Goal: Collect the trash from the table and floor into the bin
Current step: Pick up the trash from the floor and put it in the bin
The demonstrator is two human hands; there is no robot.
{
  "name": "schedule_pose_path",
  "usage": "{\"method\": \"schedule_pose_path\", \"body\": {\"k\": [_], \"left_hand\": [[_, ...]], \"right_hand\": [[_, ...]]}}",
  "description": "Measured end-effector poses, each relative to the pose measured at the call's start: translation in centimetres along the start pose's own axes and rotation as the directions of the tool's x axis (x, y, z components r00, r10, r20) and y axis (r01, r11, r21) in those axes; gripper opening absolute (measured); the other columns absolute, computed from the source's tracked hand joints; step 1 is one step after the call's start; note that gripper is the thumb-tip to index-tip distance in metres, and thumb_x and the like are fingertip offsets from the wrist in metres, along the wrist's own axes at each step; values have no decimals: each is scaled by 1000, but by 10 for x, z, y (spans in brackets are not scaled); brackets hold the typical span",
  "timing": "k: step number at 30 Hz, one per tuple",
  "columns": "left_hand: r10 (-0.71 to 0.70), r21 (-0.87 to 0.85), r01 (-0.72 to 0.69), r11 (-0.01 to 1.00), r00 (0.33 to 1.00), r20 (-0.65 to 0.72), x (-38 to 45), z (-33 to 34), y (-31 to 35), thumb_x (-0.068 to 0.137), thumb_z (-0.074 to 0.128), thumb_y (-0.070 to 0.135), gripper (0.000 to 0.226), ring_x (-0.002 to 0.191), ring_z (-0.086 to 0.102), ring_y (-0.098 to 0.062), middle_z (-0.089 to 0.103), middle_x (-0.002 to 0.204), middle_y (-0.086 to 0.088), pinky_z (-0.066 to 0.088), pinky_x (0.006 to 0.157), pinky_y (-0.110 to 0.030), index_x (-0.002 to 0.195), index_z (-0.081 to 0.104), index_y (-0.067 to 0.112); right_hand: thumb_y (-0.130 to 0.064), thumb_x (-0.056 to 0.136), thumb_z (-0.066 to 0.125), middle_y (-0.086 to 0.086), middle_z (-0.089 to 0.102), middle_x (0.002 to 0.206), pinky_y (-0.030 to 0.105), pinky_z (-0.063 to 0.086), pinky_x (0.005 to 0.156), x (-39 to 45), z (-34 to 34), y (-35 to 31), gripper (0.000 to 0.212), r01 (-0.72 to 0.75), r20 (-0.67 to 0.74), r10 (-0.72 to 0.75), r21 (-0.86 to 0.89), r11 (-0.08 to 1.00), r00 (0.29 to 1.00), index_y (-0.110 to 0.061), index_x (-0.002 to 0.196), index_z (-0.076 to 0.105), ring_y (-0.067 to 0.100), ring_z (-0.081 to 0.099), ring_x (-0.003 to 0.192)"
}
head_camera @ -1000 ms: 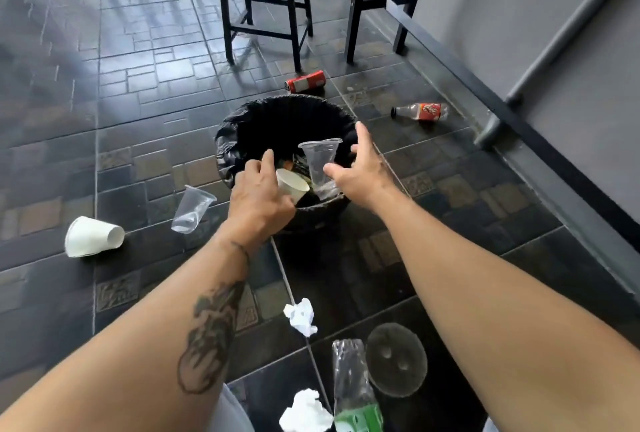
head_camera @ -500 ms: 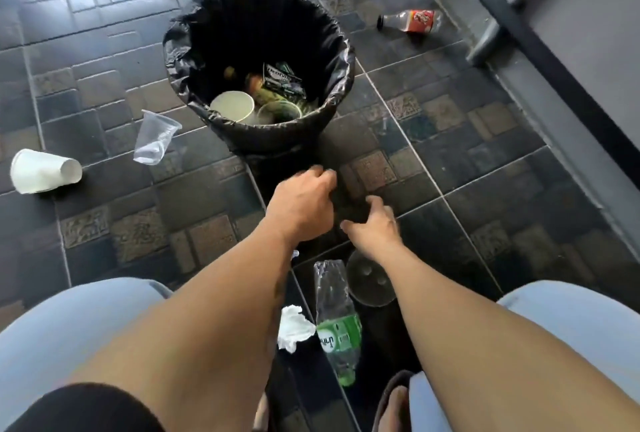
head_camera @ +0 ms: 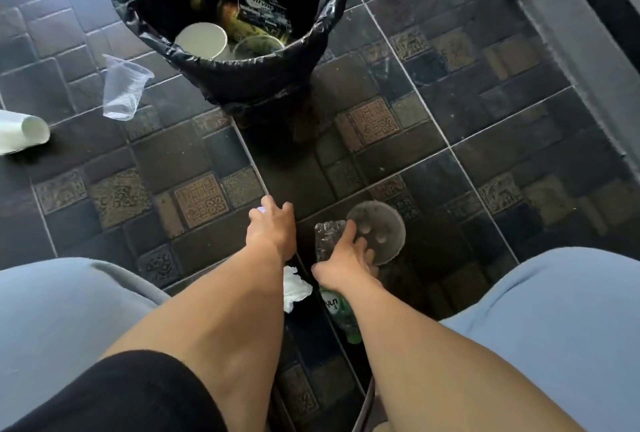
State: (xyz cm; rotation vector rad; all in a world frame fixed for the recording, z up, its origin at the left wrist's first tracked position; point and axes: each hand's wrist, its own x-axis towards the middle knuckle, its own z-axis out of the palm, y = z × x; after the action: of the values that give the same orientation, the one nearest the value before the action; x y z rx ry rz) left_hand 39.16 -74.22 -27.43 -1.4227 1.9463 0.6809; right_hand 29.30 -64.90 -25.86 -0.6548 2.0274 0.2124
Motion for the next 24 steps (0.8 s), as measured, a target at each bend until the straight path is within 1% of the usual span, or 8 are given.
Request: {"method": "schedule_pose_path", "body": {"k": [3,7,11,14,16,17,20,24], "left_hand": [[-17,-45,17,999,1000,10,-1,-2,1,86,58,1,46,114,48,-39,37,128,-16,47,81,-42,130,46,13],[-1,-89,-1,996,1000,-30,-16,-5,7,85,61,13,41,114,46,-37,38,127,-14,42,76,-39,125,48,13],[58,-150,-51,987,997,45,-41,13,17,78,62,29,51,115,40,-37,34,126,-14,46,88,-41,123,46,11],[114,62,-121,991,987,109,-51,37,18,75,65,38,69,121,37,-39,26,141,-21,41,96,-39,133,38,11],[124,205,-149,967,984,127,-53,49,14,76,68,39,85,132,29,-42,9,154,-27,37,103,-40,145,27,11],[125,238,-152,959,984,124,-53,53,12,79,69,36,87,136,26,-42,4,158,-28,36,105,-40,148,23,12],[117,240,-131,962,991,70,-51,57,8,86,68,29,79,134,32,-39,4,160,-25,40,103,-38,149,23,14],[100,164,-100,981,995,6,-43,51,9,94,60,21,58,124,42,-37,20,152,-22,48,87,-35,144,32,15]], "right_hand": [[-31,77,68,15,11,160,52,27,111,2,-5,0,113,-5,-50,6,21,1000,999,-26,154,-14,38,22,143],[-37,82,66,17,14,156,54,25,112,10,-19,-4,109,42,-162,-33,55,998,986,-27,153,-16,40,28,141],[-38,85,67,16,10,161,55,20,115,26,-37,-9,108,54,-212,-36,80,995,977,-31,153,-17,40,21,146],[-37,84,70,15,10,162,56,19,116,33,-43,-12,109,44,-220,-22,97,994,975,-33,152,-16,40,20,147],[-36,84,71,15,12,161,56,19,115,33,-43,-12,110,43,-211,-21,103,994,977,-34,152,-15,40,22,146],[-35,84,71,15,13,161,57,20,115,31,-42,-12,110,43,-201,-21,105,994,979,-35,152,-15,41,23,145],[-35,84,71,14,13,161,58,21,117,28,-41,-9,110,45,-173,-28,97,994,985,-35,152,-15,41,24,145],[-36,86,71,14,10,163,57,22,117,26,-46,-6,109,74,-148,-63,70,995,987,-33,153,-15,40,21,146]]}}
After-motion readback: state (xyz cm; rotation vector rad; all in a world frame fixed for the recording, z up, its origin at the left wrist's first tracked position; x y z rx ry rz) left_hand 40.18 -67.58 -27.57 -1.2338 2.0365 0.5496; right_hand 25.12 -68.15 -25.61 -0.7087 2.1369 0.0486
